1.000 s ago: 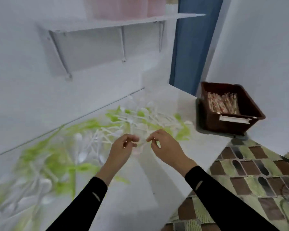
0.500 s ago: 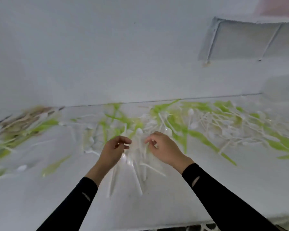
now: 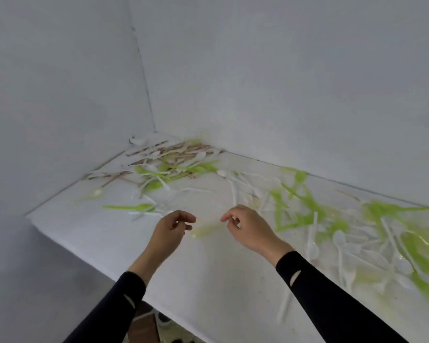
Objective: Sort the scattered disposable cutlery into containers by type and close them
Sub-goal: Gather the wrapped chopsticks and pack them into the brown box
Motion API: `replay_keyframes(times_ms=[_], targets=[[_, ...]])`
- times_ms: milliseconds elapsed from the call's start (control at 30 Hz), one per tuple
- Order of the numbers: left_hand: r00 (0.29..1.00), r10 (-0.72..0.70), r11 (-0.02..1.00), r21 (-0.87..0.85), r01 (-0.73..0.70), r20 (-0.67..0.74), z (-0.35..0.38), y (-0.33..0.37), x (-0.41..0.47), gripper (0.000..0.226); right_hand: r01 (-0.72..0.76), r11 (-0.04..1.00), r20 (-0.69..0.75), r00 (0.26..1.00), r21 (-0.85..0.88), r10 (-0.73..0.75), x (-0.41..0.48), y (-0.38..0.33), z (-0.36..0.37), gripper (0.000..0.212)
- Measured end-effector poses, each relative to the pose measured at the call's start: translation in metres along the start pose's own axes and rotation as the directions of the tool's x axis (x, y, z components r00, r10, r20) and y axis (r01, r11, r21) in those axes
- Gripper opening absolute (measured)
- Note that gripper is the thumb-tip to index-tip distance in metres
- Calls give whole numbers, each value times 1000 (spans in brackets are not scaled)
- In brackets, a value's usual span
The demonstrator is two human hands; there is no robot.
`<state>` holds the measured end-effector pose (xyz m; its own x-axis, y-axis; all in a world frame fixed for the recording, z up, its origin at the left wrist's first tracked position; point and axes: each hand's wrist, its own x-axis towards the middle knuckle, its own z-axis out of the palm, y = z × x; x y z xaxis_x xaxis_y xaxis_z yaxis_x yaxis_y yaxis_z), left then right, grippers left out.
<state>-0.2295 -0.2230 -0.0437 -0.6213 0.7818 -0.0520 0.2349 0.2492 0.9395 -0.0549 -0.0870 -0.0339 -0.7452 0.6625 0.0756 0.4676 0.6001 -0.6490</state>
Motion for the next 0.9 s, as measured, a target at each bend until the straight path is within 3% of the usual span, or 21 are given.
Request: replay_keyframes(times_ms=[267, 467, 567, 733, 900], targets=[[984, -29, 989, 139, 54, -176, -135, -47, 88, 37, 84, 996, 126, 989, -18, -81, 143, -71, 88, 18], [933, -17, 974, 205, 97, -360, -215, -74, 155, 14, 98, 995, 186, 978, -33, -90, 220, -117, 139, 18], [956, 53, 934, 352, 55, -290, -240, -90, 196, 11, 83, 995, 173, 982, -50, -73, 250, -124, 154, 17], [970, 151, 841, 541, -26, -188, -258, -111, 257, 26, 64, 995, 158, 986, -78, -51, 279, -117, 164, 18], [995, 88, 650, 760, -18, -51, -270, -116, 325, 42, 159, 977, 150, 979, -140, -138, 303, -123, 188, 21]])
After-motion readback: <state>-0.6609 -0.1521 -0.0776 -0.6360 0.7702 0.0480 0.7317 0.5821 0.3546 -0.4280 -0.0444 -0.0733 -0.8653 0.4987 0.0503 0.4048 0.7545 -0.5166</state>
